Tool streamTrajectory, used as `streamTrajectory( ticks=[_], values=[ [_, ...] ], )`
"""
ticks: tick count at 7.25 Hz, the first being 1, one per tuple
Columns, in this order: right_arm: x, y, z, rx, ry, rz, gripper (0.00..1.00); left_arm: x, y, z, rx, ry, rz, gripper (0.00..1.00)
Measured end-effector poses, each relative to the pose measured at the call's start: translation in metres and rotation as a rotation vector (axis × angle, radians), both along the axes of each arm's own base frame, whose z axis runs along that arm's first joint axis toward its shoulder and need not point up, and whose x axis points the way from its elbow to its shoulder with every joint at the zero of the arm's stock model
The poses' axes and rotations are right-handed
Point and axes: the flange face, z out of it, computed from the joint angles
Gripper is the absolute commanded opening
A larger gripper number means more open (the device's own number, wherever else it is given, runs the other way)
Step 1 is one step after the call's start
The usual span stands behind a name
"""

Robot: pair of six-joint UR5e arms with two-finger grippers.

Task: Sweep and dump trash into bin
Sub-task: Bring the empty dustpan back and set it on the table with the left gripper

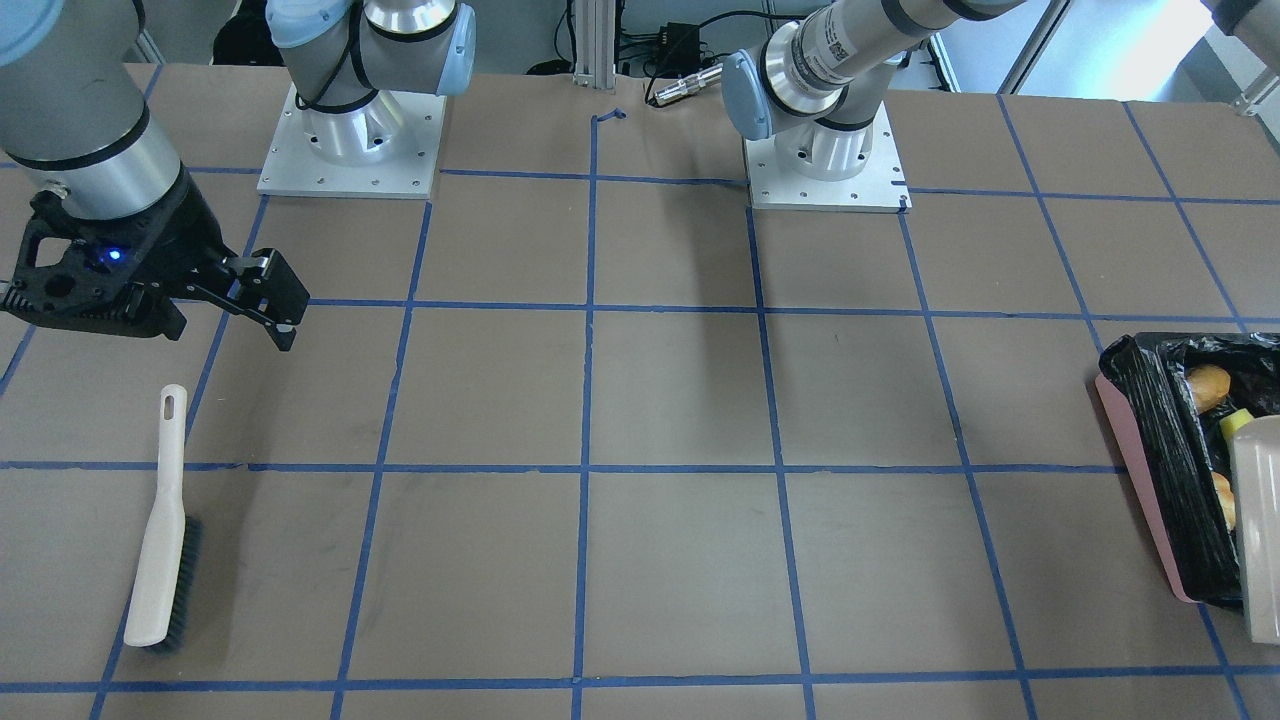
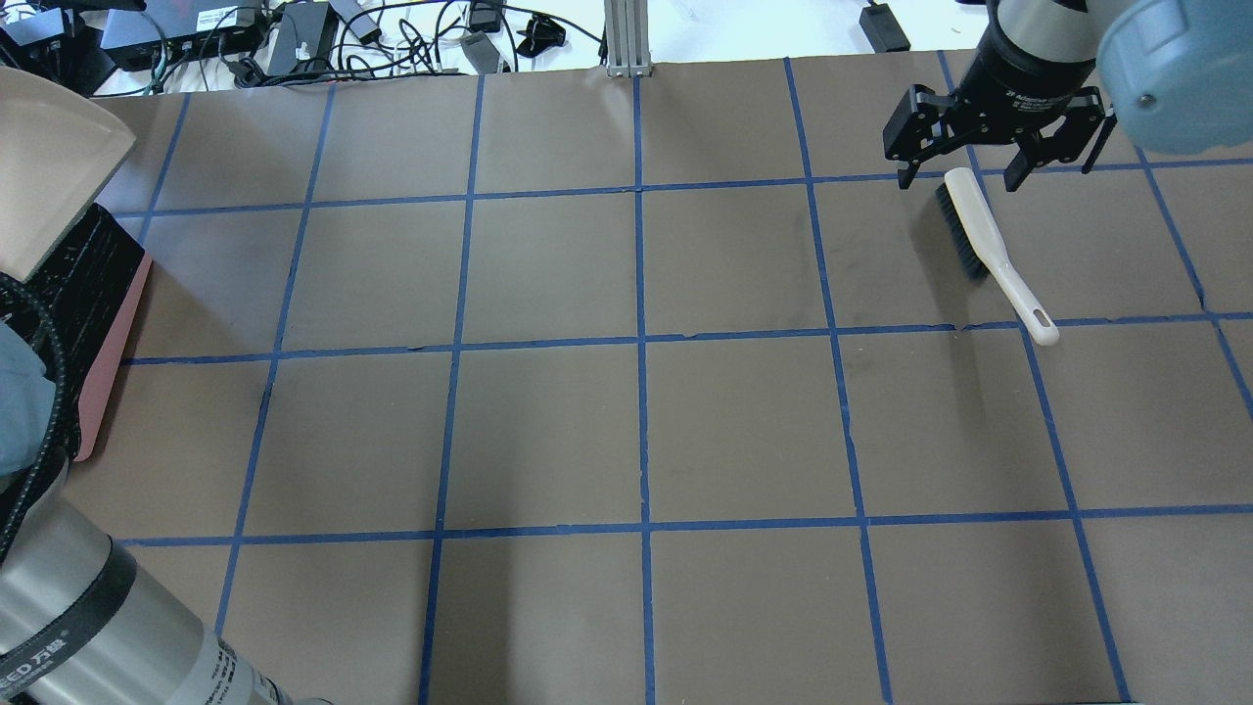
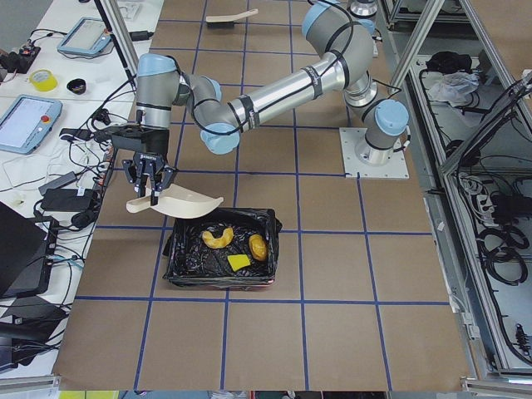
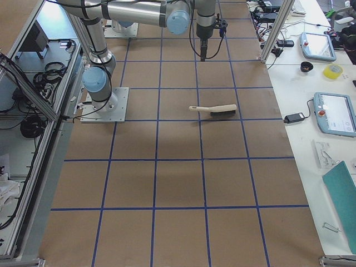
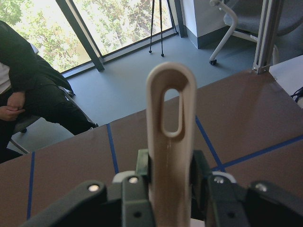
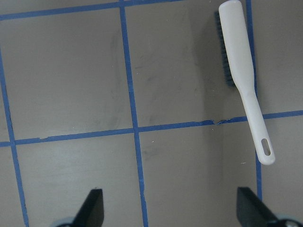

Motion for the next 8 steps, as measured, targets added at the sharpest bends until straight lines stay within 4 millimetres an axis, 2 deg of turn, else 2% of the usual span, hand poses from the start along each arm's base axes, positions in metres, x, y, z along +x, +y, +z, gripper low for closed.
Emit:
streamTrajectory(
  ticks=[2,3,4,6,8],
  values=[
    [0.012,0.004,0.001,0.034,-0.017,0.014,1.0,-0.046,-0.004,0.009,-0.027,0.108,-0.002,0.0],
    [0.014,0.008,0.001,0.058,-0.022,0.016,1.0,-0.065,-0.004,0.005,-0.006,0.185,0.011,0.0],
    [0.015,0.012,0.005,0.077,-0.023,0.018,1.0,-0.078,-0.004,-0.005,0.009,0.263,0.038,0.0],
    [0.016,0.017,0.018,0.089,-0.021,0.02,1.0,-0.102,-0.008,-0.039,0.068,0.37,0.106,0.0],
    [0.016,0.023,0.021,0.107,-0.011,0.022,1.0,-0.124,-0.013,-0.07,0.102,0.433,0.165,0.0]
  ],
)
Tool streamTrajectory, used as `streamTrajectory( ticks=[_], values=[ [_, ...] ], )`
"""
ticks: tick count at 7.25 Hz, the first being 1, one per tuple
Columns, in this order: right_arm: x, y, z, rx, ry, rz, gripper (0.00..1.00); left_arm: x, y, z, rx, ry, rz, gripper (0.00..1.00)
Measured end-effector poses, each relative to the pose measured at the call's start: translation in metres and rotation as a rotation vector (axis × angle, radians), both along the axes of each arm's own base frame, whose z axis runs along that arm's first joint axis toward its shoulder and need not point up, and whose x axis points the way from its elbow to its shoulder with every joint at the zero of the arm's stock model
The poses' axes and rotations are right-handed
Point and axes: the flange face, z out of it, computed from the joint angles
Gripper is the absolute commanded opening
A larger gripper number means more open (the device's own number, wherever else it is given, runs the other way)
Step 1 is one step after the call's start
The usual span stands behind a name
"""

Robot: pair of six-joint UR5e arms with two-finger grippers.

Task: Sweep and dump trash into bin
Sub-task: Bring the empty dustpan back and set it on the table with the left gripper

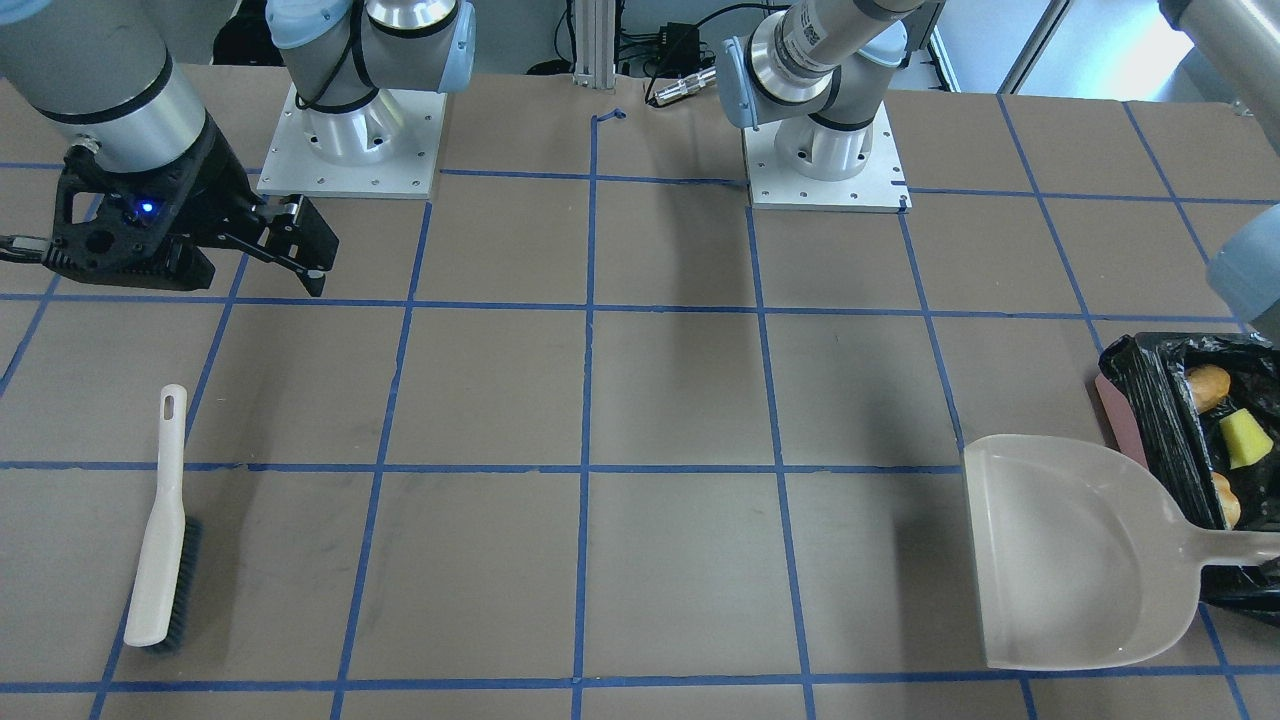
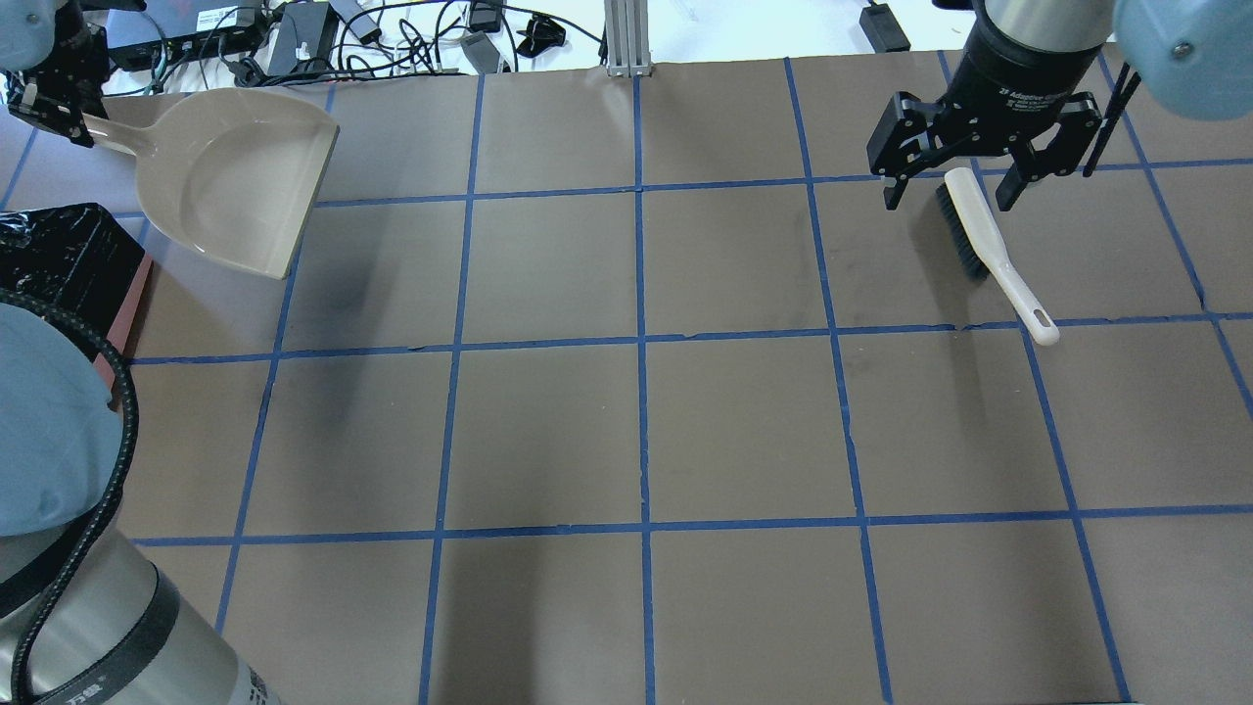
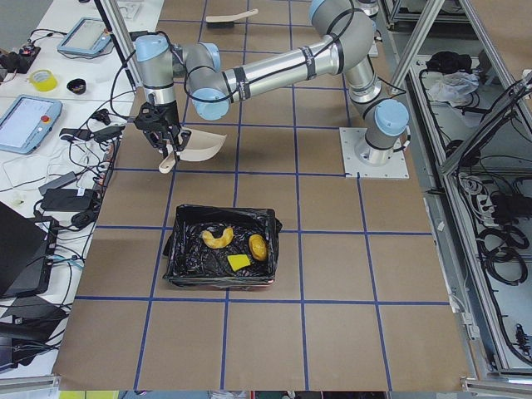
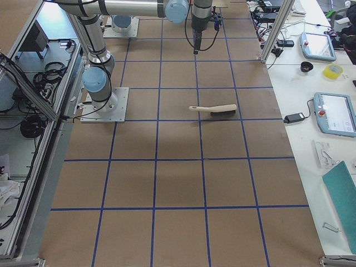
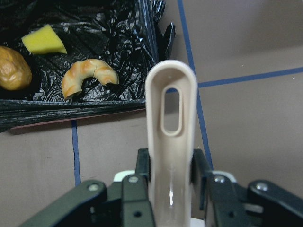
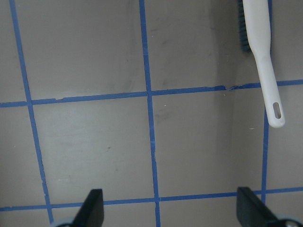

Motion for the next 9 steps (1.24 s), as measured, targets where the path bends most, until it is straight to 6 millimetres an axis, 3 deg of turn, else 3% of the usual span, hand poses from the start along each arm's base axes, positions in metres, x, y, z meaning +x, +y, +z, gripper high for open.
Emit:
streamTrajectory(
  ticks=[3,6,9],
  values=[
    [0.001,0.007,0.004,0.009,-0.003,-0.024,1.0,-0.034,-0.008,-0.036,0.036,0.056,0.026,0.0],
    [0.007,0.014,-0.004,0.02,-0.005,-0.066,0.95,-0.051,-0.017,-0.077,0.027,0.118,0.162,0.0],
    [0.009,0.034,-0.016,-0.01,-0.006,-0.064,1.0,-0.087,-0.021,-0.104,0.034,0.122,0.228,0.0]
  ],
)
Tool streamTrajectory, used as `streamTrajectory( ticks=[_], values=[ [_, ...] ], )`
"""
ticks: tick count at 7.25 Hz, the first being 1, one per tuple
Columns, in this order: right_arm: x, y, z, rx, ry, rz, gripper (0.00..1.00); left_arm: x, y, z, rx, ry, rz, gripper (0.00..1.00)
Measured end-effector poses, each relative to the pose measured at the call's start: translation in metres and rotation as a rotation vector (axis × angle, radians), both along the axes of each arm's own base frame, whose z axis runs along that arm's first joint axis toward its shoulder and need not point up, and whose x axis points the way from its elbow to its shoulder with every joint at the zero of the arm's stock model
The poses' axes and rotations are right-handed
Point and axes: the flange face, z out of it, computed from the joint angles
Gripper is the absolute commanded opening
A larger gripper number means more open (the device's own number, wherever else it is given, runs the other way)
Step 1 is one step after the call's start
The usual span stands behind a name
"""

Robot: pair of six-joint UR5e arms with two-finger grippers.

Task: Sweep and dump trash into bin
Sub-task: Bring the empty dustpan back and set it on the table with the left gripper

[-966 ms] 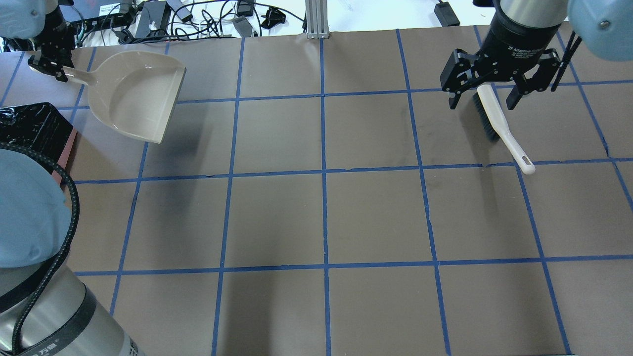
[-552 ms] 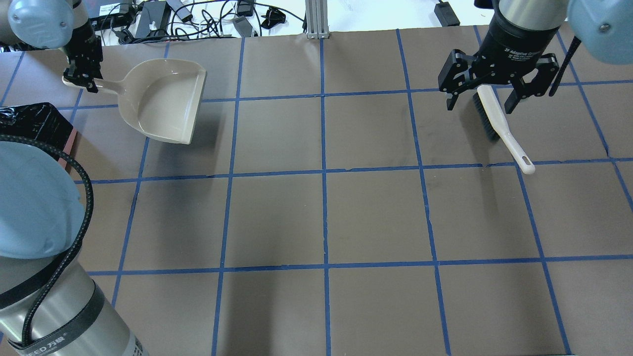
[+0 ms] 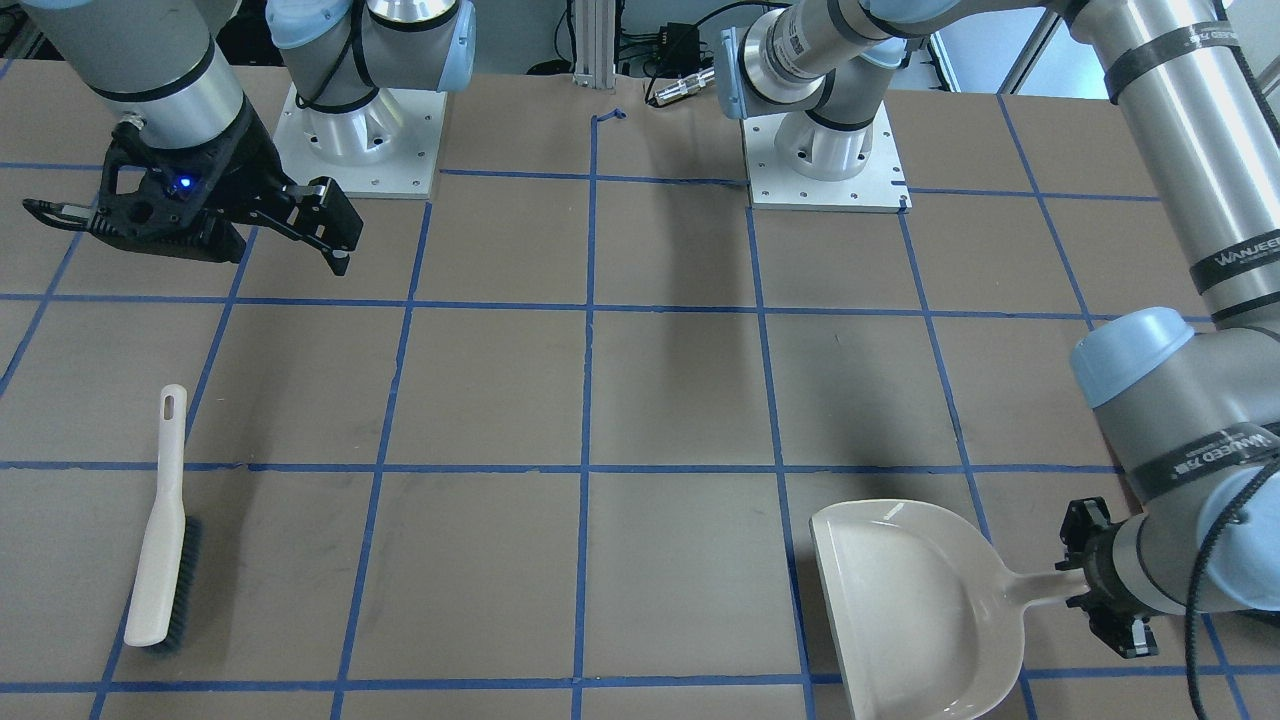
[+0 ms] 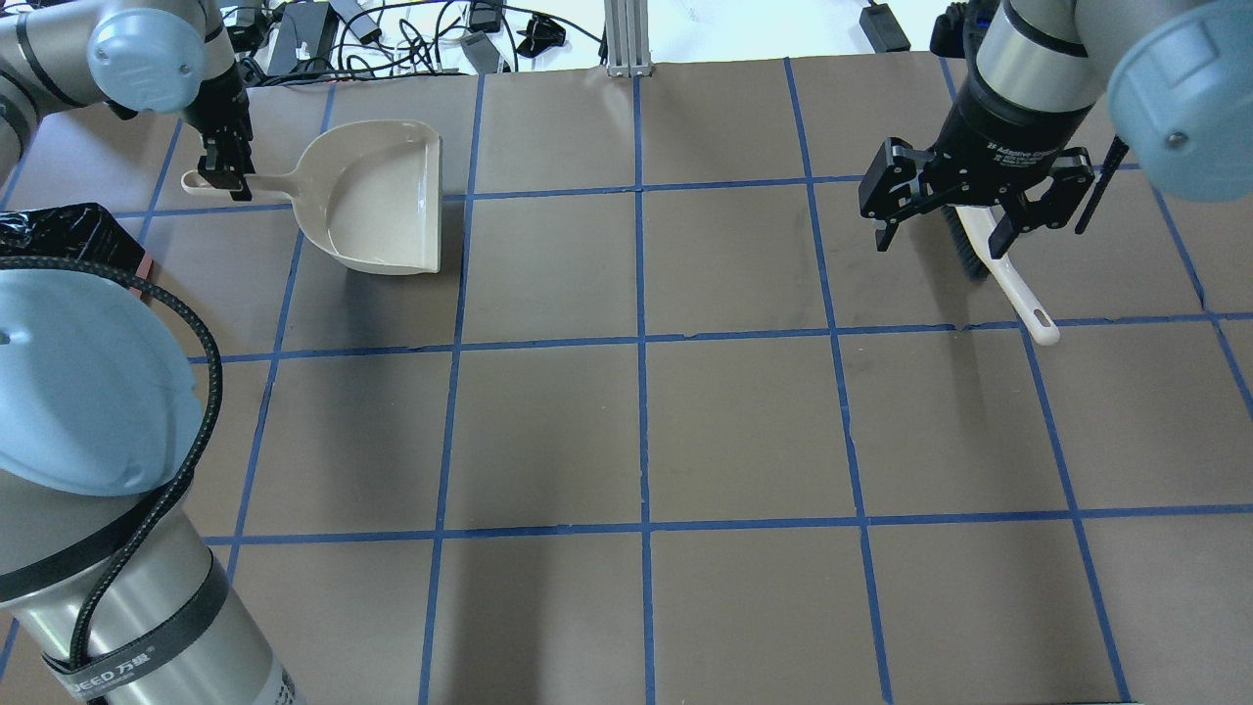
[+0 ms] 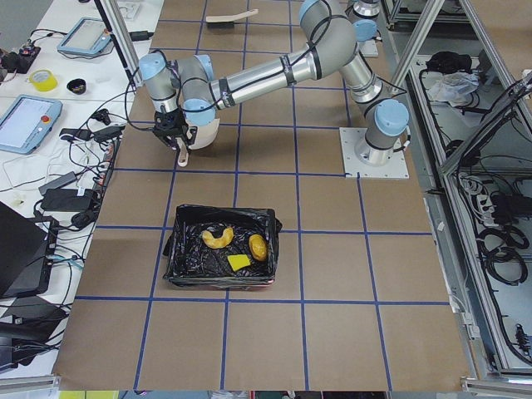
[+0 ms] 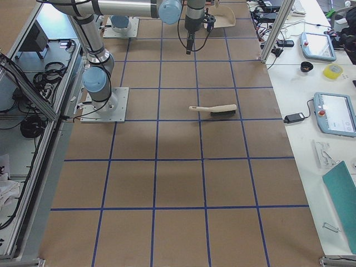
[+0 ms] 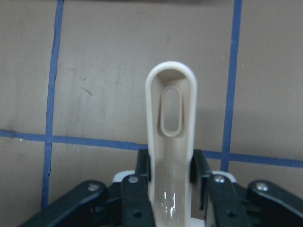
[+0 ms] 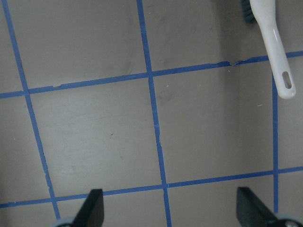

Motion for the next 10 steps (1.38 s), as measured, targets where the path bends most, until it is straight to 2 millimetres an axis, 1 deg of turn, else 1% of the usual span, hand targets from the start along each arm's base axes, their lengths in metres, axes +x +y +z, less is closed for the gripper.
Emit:
streamTrajectory(
  ticks=[2,3,5,7,10],
  values=[
    [0.001,0.002,0.005,-0.036,0.001,-0.009,1.0,-0.02,0.009,-0.023,0.039,-0.005,-0.019,0.0],
    [0.001,0.0,0.008,-0.056,0.001,-0.016,1.0,-0.029,0.015,-0.029,0.061,-0.015,-0.044,0.0],
    [0.001,-0.003,0.023,-0.088,0.002,-0.027,1.0,-0.045,0.029,-0.027,0.087,-0.036,-0.096,0.0],
    [0.0,-0.003,0.036,-0.086,0.003,-0.03,1.0,-0.047,0.033,-0.029,0.082,-0.042,-0.119,0.0],
    [0.007,-0.002,0.04,-0.084,-0.015,-0.021,1.0,-0.047,0.032,-0.036,0.059,-0.048,-0.117,0.0]
  ],
)
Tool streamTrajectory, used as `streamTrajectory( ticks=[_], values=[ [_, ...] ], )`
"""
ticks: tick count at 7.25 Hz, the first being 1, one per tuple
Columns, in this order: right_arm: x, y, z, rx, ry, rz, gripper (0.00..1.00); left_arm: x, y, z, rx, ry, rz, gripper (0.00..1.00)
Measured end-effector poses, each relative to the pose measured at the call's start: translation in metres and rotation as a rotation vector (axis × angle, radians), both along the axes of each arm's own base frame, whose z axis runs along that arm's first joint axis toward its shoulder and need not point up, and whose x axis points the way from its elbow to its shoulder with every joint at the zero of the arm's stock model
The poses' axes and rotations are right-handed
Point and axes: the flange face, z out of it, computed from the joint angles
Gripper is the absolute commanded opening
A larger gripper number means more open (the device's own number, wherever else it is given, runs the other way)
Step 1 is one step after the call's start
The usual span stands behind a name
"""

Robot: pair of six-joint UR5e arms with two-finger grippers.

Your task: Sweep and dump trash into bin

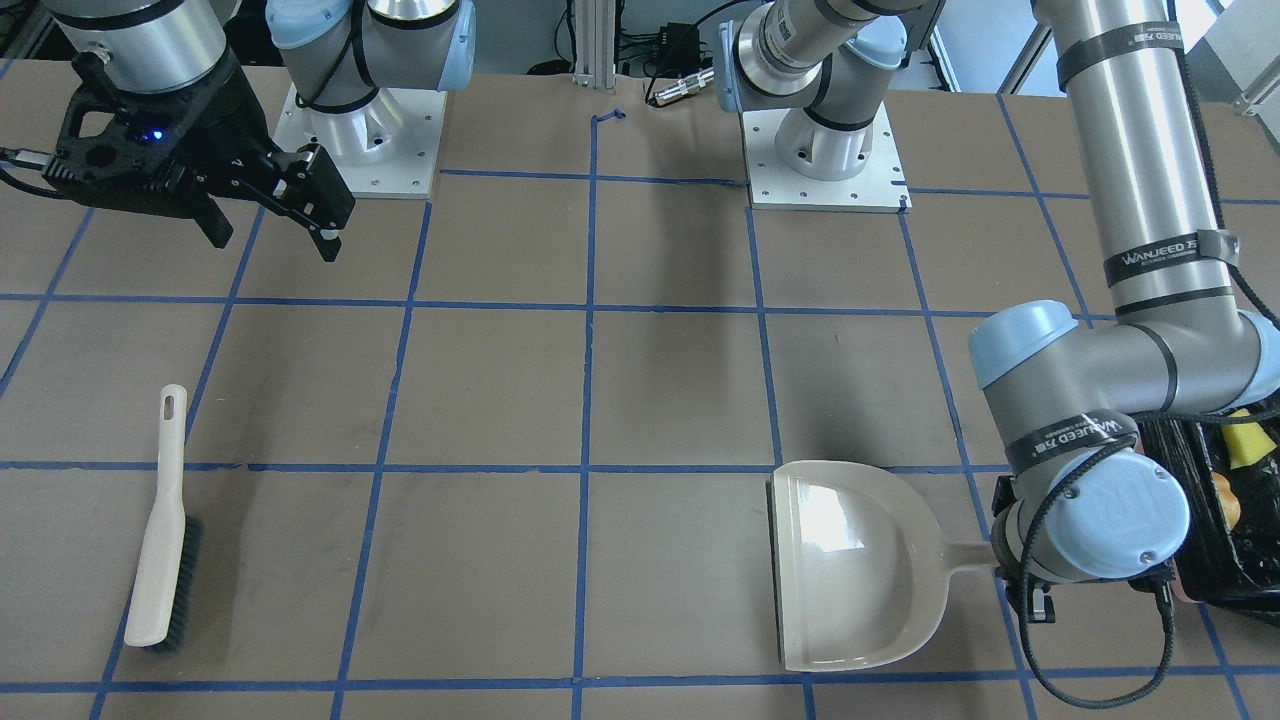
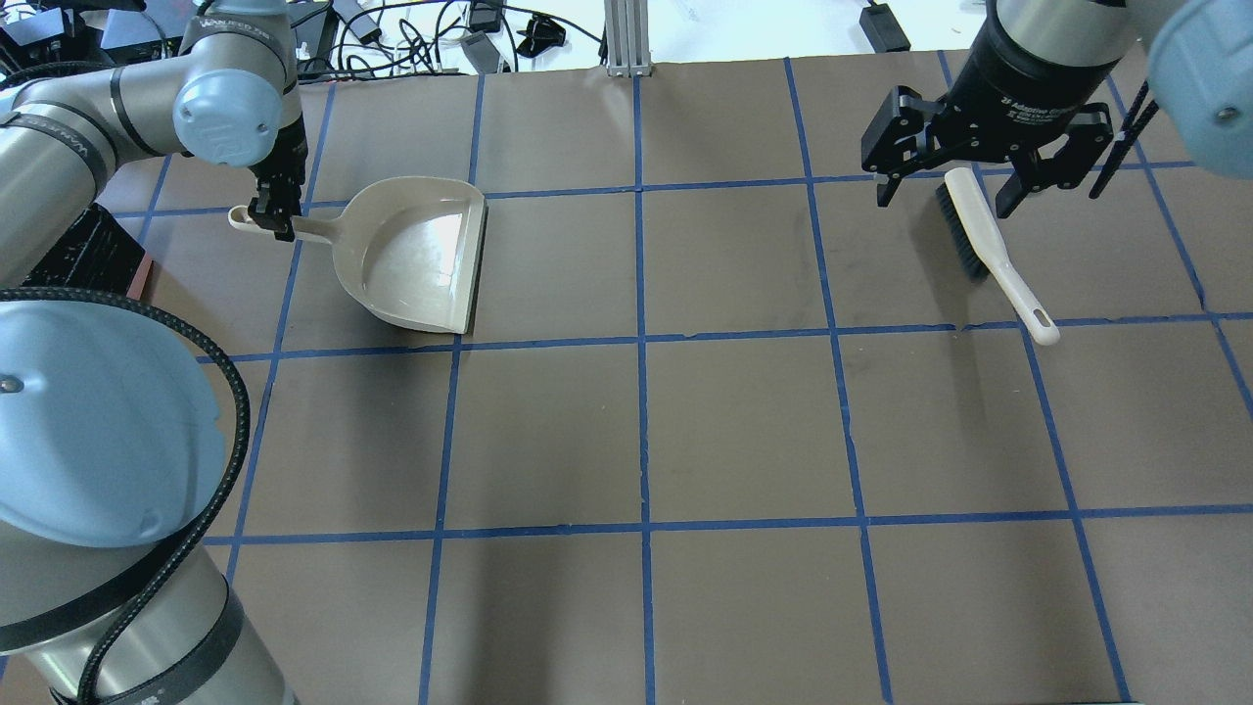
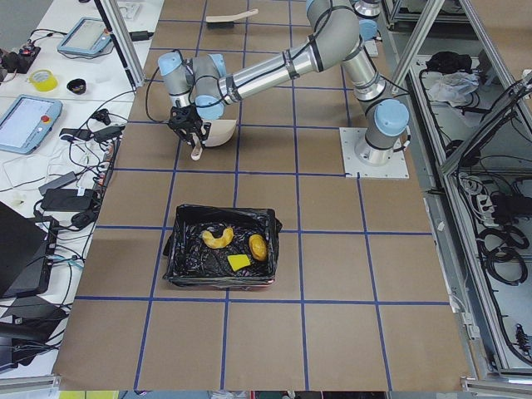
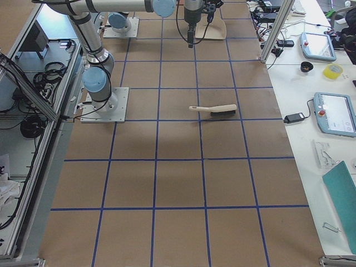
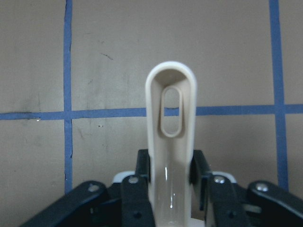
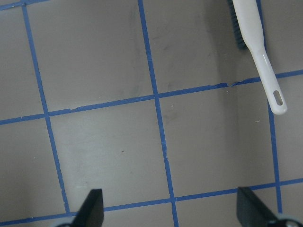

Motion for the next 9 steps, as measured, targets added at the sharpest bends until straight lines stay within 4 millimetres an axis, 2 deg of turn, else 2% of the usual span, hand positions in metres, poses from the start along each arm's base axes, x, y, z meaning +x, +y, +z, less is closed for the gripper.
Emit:
streamTrajectory(
  ticks=[1,3,5,8,9],
  values=[
    [0.0011,0.0002,-0.0002,0.001,-0.001,0.002,1.0,-0.0003,0.0017,-0.0022,0.002,0.0,0.002,0.0],
    [0.0035,0.0007,-0.0009,0.003,-0.002,0.006,1.0,-0.0018,0.0073,-0.0036,0.007,0.001,0.0,0.32],
    [0.0049,0.0006,-0.0029,0.008,-0.003,0.01,1.0,-0.0025,0.0093,-0.0044,0.007,0.002,-0.005,0.57],
    [0.0052,0.0007,-0.0043,0.011,-0.003,0.011,1.0,-0.0027,0.0102,-0.0043,-0.002,0.001,-0.005,0.68],
    [0.0053,0.0012,-0.0043,0.011,-0.003,0.01,1.0,-0.0026,0.01,-0.0015,-0.011,0.0,-0.006,0.76]
  ],
)
